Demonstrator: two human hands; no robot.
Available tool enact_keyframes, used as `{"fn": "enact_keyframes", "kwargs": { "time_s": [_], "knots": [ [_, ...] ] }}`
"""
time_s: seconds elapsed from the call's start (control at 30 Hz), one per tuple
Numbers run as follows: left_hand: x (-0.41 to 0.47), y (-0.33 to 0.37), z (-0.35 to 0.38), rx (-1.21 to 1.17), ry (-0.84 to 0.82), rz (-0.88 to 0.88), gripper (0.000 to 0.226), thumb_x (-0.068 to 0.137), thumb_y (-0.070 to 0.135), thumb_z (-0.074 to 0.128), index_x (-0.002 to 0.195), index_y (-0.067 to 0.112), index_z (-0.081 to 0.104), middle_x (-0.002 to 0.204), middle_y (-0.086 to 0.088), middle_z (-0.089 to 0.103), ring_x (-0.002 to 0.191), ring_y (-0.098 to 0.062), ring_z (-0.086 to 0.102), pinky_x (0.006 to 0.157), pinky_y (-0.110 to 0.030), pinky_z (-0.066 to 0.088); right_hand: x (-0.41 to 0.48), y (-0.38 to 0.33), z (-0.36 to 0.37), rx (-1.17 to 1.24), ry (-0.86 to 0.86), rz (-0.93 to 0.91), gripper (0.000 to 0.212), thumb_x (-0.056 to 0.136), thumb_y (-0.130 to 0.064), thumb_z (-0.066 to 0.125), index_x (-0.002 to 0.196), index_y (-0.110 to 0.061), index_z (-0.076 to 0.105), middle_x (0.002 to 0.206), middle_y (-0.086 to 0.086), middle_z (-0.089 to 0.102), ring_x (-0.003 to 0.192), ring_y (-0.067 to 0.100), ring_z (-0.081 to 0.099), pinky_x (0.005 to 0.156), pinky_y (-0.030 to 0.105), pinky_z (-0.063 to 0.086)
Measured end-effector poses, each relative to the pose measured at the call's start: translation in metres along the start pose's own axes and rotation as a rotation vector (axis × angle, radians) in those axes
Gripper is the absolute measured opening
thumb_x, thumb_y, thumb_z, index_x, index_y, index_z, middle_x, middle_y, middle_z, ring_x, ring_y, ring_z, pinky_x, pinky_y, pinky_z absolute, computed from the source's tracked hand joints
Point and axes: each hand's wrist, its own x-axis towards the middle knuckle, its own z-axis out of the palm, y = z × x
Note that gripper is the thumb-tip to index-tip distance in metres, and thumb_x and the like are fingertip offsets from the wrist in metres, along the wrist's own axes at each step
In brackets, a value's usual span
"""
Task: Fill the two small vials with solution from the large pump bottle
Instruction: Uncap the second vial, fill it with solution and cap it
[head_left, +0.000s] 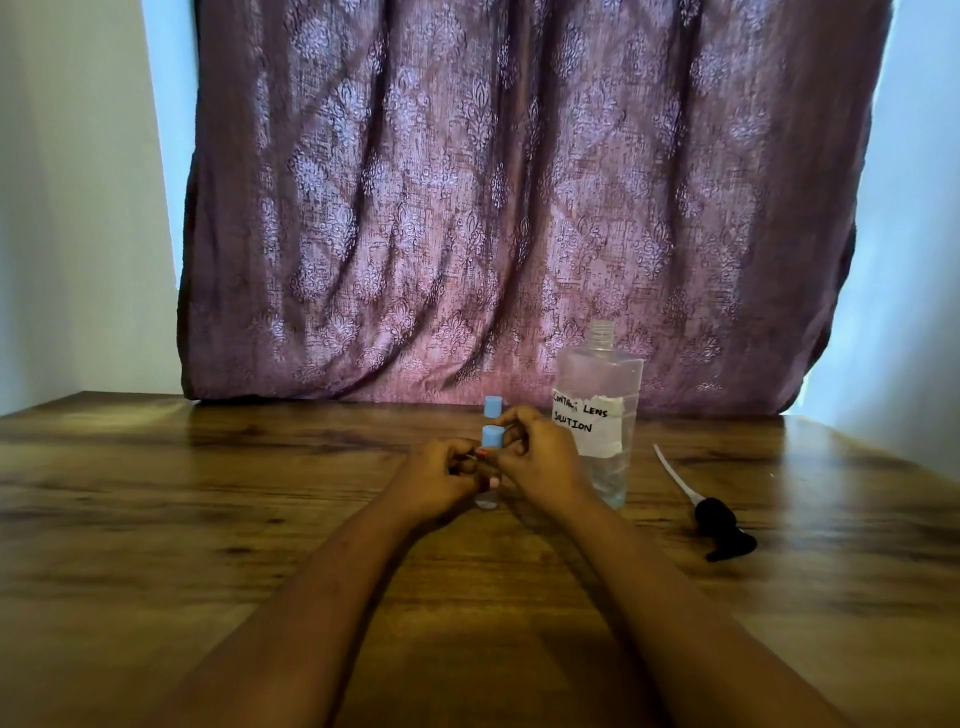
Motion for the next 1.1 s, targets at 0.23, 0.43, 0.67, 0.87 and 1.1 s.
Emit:
{"fn": "enact_keyframes", "kwargs": {
  "time_s": [0.23, 0.43, 0.67, 0.87, 1.1],
  "knots": [
    [0.0004, -0.0033, -0.0006, -0.052, 0.013, -0.010, 0.022, 0.074, 0.015, 0.075, 0.092, 0.028, 0.075, 0.092, -0.005, 0.077, 0.089, -0.028, 0.073, 0.083, -0.058, 0.056, -0.0006, 0.0001, 0.0023, 0.140, -0.094, 0.000, 0.053, 0.083, -0.012, 0.067, 0.131, -0.021, 0.048, 0.127, 0.002, 0.053, 0.116, 0.016, 0.051, 0.087, 0.025, 0.049],
    [-0.0006, 0.0002, -0.0004, -0.078, -0.015, -0.025, 0.020, 0.074, 0.016, 0.078, 0.092, 0.025, 0.074, 0.092, -0.004, 0.077, 0.088, -0.024, 0.074, 0.085, -0.055, 0.057, -0.0010, -0.0029, 0.0013, 0.124, -0.030, 0.015, 0.035, 0.079, 0.003, 0.066, 0.108, -0.015, 0.064, 0.108, 0.004, 0.063, 0.085, 0.000, 0.056, 0.060, 0.000, 0.042],
    [0.0037, -0.0023, 0.0042, -0.103, -0.040, -0.023, 0.040, 0.054, 0.035, 0.080, 0.093, 0.029, 0.075, 0.096, -0.010, 0.075, 0.094, -0.035, 0.071, 0.086, -0.060, 0.054, -0.0001, -0.0028, 0.0018, 0.031, 0.054, -0.027, 0.027, 0.073, -0.001, 0.072, 0.096, -0.009, 0.062, 0.093, 0.004, 0.055, 0.067, 0.000, 0.045, 0.058, 0.002, 0.039],
    [0.0021, -0.0004, 0.0024, -0.048, -0.049, 0.001, 0.025, 0.066, 0.022, 0.076, 0.090, 0.026, 0.075, 0.094, -0.006, 0.076, 0.092, -0.029, 0.073, 0.085, -0.056, 0.056, 0.0010, -0.0012, 0.0019, 0.085, 0.091, -0.012, 0.028, 0.072, -0.017, 0.076, 0.091, -0.011, 0.057, 0.097, 0.010, 0.059, 0.076, 0.009, 0.051, 0.059, 0.003, 0.041],
    [0.0015, -0.0022, 0.0004, -0.006, -0.051, 0.006, 0.032, 0.063, 0.032, 0.075, 0.095, 0.032, 0.074, 0.095, -0.003, 0.076, 0.093, -0.027, 0.072, 0.088, -0.055, 0.055, 0.0012, 0.0003, 0.0037, 0.073, -0.051, -0.066, 0.041, 0.083, -0.003, 0.063, 0.122, -0.016, 0.057, 0.122, 0.003, 0.061, 0.110, 0.011, 0.056, 0.083, 0.007, 0.043]
  ]
}}
